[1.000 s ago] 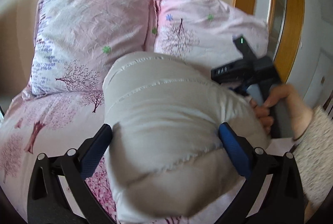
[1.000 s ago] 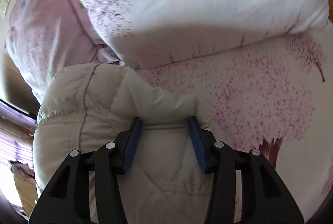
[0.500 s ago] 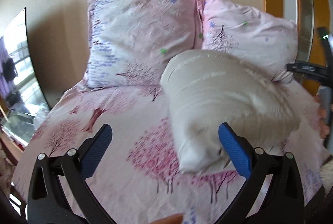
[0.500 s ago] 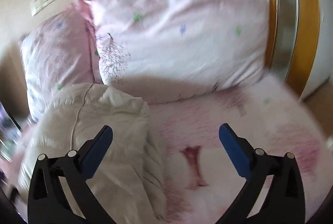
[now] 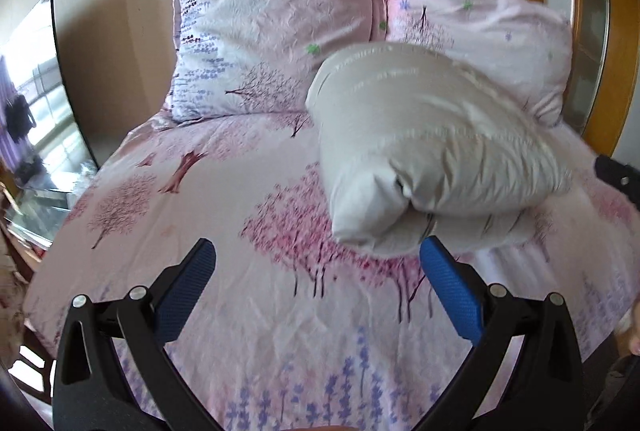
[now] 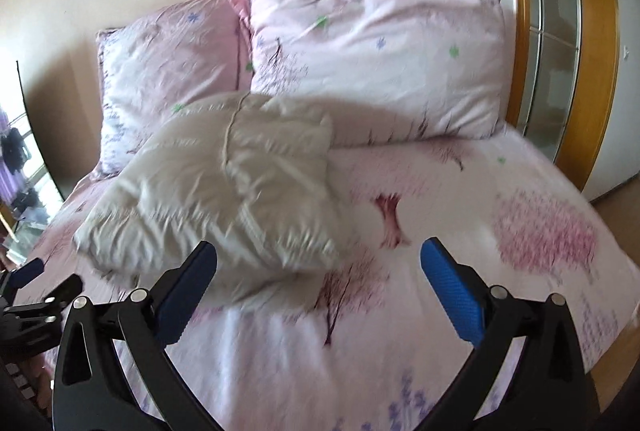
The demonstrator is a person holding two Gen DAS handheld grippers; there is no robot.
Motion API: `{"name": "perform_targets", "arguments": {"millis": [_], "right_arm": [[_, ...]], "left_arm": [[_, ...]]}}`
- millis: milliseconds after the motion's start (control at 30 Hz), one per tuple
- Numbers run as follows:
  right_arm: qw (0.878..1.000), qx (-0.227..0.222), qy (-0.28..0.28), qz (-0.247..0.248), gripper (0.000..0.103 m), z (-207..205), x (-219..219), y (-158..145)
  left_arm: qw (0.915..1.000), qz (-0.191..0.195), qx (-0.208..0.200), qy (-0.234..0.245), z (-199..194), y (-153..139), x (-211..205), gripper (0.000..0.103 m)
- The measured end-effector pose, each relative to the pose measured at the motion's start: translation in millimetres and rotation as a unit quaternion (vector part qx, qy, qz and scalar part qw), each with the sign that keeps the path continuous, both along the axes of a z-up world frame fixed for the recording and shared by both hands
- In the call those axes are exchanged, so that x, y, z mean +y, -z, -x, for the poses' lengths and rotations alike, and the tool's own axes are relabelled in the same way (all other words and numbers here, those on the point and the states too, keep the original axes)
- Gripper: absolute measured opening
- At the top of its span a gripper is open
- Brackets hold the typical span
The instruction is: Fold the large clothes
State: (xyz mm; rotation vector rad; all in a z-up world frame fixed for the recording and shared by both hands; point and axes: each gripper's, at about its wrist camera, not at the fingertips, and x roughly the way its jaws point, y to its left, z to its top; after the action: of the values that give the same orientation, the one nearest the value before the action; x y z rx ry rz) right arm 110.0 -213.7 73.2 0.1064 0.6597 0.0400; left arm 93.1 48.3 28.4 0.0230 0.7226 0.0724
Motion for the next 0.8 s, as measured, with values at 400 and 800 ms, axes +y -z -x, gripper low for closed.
{"name": "perform_targets", "arguments": {"millis": [400,800], "right_arm": [[0.996,0.086,-0.026,0.022,0.102,18,31,33],[0.988,0.148,-0.034,0.037,0.102,14,41,57]], "left_arm": [[0.9985,-0.001,0.054,0.014,10,15,-10,0.101],[0.9948,0.004,0.098,0.027,2,26,-11,0.101]]}}
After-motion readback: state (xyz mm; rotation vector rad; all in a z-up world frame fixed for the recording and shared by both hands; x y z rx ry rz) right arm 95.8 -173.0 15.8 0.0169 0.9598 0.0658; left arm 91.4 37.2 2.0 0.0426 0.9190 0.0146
